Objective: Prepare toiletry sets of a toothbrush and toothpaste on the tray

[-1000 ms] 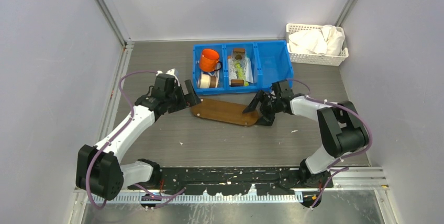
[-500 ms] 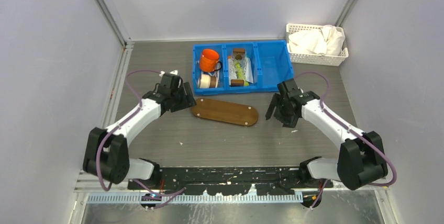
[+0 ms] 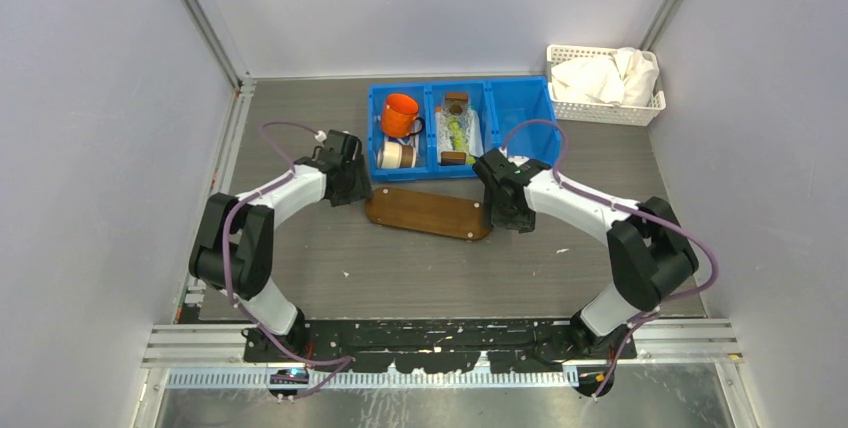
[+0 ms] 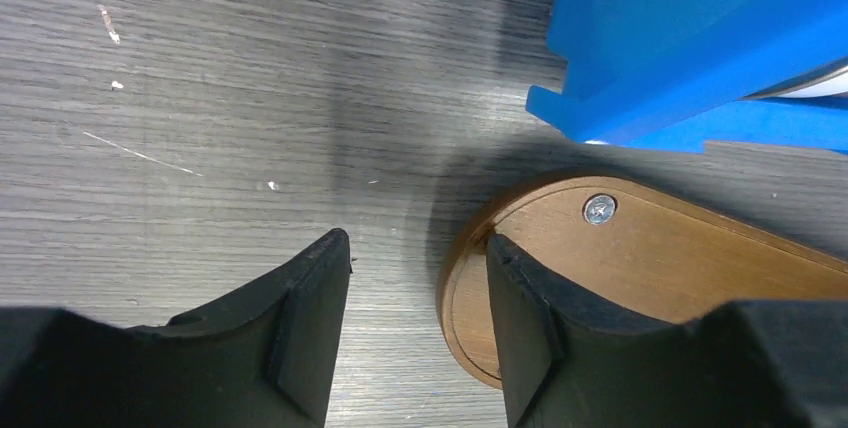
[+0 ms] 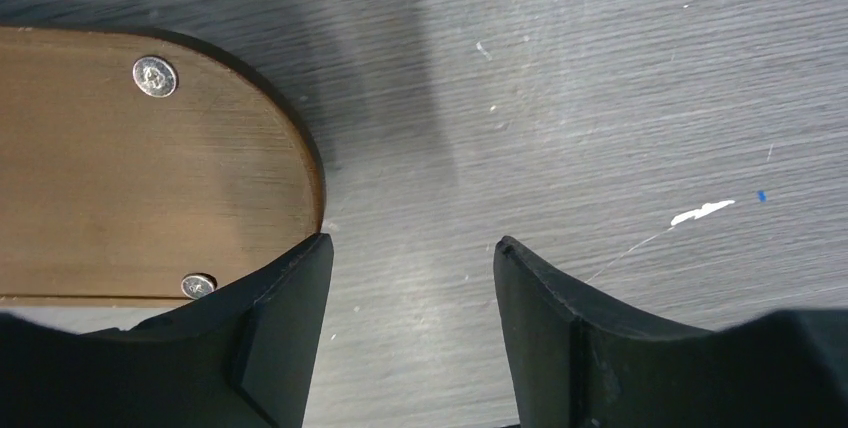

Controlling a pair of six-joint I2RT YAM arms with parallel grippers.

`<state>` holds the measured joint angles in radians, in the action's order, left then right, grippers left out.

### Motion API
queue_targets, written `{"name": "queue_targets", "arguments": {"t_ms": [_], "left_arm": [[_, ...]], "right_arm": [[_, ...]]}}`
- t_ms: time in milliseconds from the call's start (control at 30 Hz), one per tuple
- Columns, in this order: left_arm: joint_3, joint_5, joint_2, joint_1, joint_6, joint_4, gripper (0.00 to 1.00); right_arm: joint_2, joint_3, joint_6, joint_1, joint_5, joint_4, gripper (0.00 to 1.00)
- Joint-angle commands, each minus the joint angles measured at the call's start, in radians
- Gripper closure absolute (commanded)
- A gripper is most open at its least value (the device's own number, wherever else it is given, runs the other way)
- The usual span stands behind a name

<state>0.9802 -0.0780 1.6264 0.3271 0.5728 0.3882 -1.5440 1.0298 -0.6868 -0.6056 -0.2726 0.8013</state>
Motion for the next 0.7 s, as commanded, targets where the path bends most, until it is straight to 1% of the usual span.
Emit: {"name": "queue_targets", "arguments": {"t_ms": [0,200,433,667], "left_arm": [[0.0,0.01,-0.003,0.008,-0.008,-0.061,0.46],[-0.058,0.028,-0.05,0.054,0.017,-0.069,0.46],[-0.119,0.007,-0.168,0.123,0.047,-0.038,0.47],[-0.155,-0.008,-0.261,0.166,0.065,-0.006,0.47]], "right_arm": [[-0.04,0.029,0.005,-0.001,-0.107,-0.037,0.34],[-0.096,0.047,0.016,0.0,-0.091,-0.092,0.35],[-0.145,0.095,0.022,0.004,-0.089,-0.104,0.35],[-0.145,0.097,0.039,0.059,-0.045,-0.131,0.35]]}}
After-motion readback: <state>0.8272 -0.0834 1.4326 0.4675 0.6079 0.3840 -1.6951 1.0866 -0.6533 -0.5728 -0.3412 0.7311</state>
